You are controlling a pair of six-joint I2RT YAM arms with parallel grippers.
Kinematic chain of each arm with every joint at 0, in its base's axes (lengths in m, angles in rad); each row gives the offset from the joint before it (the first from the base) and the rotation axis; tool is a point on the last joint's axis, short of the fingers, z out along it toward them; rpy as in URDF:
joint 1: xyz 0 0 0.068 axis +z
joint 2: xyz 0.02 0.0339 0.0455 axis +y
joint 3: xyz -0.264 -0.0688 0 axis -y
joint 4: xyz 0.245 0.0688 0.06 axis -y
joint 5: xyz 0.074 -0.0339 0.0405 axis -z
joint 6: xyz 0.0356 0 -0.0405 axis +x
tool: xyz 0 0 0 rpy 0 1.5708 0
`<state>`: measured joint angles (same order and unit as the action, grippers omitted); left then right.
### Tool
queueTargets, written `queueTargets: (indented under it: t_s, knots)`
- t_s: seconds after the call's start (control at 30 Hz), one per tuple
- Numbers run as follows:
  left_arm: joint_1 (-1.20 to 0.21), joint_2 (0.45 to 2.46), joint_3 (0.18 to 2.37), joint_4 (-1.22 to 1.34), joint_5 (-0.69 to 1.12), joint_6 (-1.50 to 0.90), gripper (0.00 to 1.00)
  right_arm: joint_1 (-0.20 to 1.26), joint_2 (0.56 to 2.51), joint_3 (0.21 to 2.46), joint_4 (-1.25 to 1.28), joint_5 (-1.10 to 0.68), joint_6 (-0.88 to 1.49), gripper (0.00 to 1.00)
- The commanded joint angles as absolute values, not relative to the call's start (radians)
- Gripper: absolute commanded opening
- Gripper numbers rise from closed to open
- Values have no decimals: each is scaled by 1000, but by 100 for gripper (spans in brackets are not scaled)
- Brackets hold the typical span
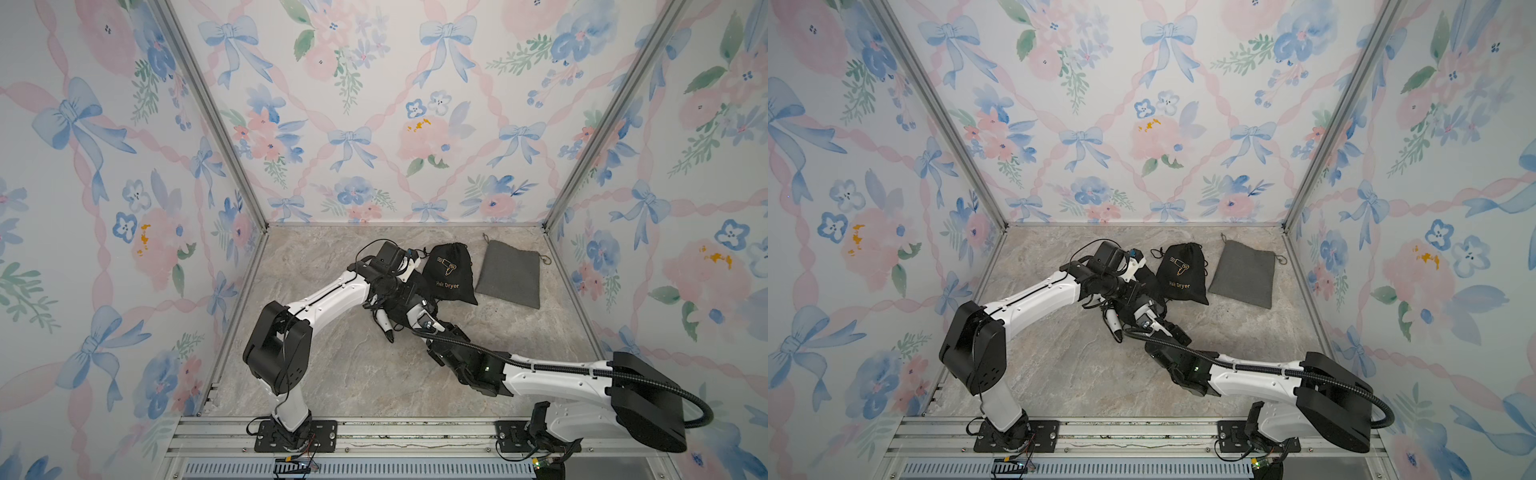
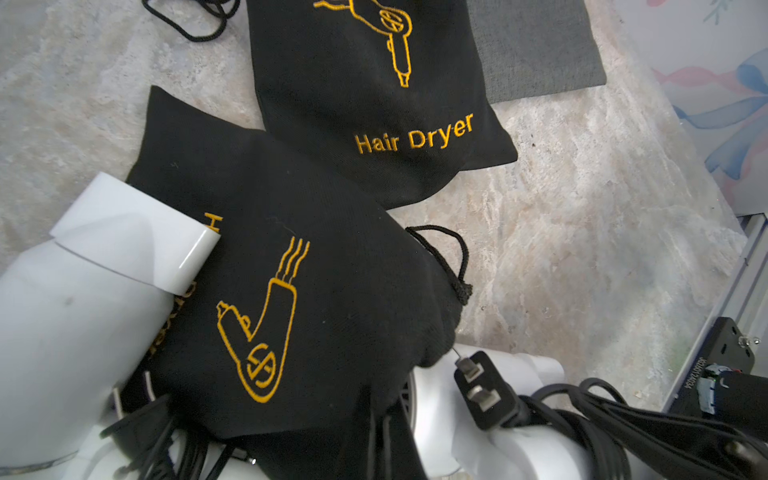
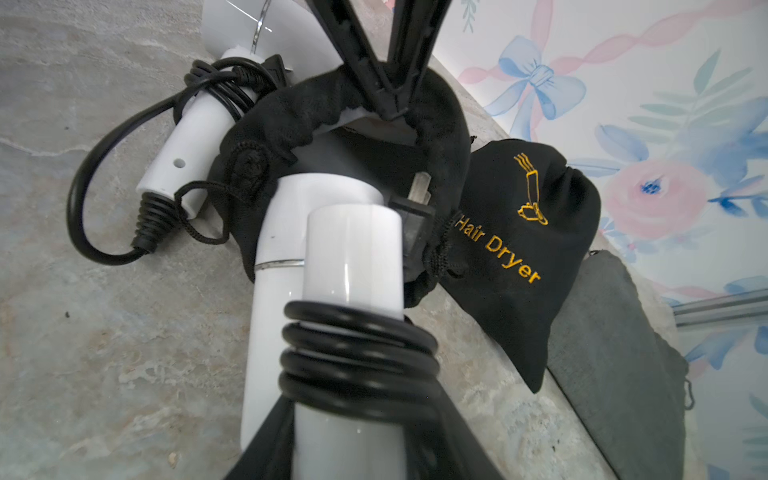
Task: Pack away hair dryers
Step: Place the hair dryer in the drawstring bag.
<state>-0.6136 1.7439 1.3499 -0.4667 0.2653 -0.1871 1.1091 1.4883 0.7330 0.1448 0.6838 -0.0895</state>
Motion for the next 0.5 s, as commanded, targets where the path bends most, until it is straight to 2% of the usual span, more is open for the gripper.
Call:
queueTargets:
  t_s: [0.0,0.47]
  knots:
    - [-600,1709,1362,-458,316,-198,3,1130,1525,782,249,773,-189,29]
    - [-585,1679,1370,-458,377,-199,4,1131,1606,880,201,800,-332,30]
